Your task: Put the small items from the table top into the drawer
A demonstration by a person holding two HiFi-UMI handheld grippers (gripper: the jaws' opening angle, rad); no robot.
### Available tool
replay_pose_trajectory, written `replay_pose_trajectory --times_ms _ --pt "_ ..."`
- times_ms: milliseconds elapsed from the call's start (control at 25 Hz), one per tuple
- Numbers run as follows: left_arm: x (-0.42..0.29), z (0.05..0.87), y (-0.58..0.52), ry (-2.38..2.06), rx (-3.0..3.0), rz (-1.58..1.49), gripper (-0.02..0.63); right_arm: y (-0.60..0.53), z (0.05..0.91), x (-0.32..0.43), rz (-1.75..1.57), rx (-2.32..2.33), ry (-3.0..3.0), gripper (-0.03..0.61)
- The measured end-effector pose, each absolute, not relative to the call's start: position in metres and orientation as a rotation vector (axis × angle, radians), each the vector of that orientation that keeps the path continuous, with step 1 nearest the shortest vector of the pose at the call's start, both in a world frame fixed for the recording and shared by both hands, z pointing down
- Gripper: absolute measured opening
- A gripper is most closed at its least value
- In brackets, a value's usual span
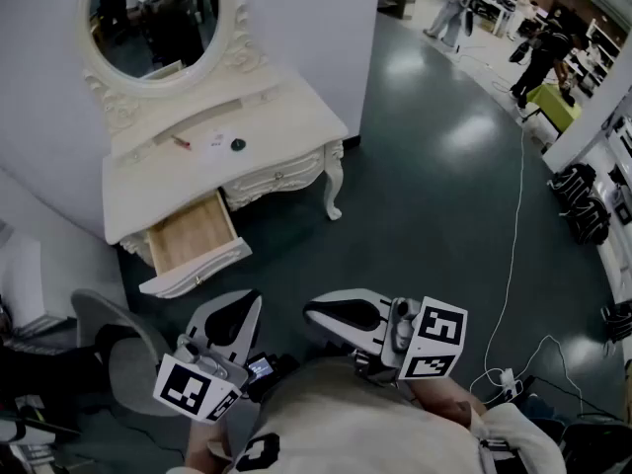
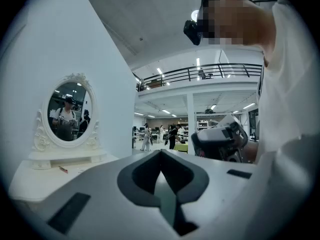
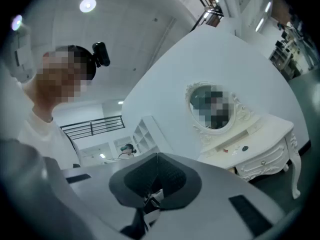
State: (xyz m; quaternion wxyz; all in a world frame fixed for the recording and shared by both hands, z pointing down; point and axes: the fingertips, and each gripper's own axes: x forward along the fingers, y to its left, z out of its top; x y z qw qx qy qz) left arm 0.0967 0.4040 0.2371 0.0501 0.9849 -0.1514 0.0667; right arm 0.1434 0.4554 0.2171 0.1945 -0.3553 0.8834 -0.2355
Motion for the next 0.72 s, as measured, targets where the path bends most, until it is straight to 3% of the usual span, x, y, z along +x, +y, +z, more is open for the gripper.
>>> replay_pose_trajectory --times_ms 200,440,720 --pt "0.112 0.242 0.347 -0.461 3.056 0.147 0.058 0.418 0.227 0.166 -0.578 -1.094 2.495 0.028" --pt "0.073 0.250 0.320 -0.690 3.011 0.205 0.058 0.399 0.237 0.160 -0.577 -1.074 2.567 0.028" --pt "0.054 0.282 0.325 -0.768 3.011 0.405 0.058 0.392 0.255 0.131 -0.537 -0.958 2.766 0.029"
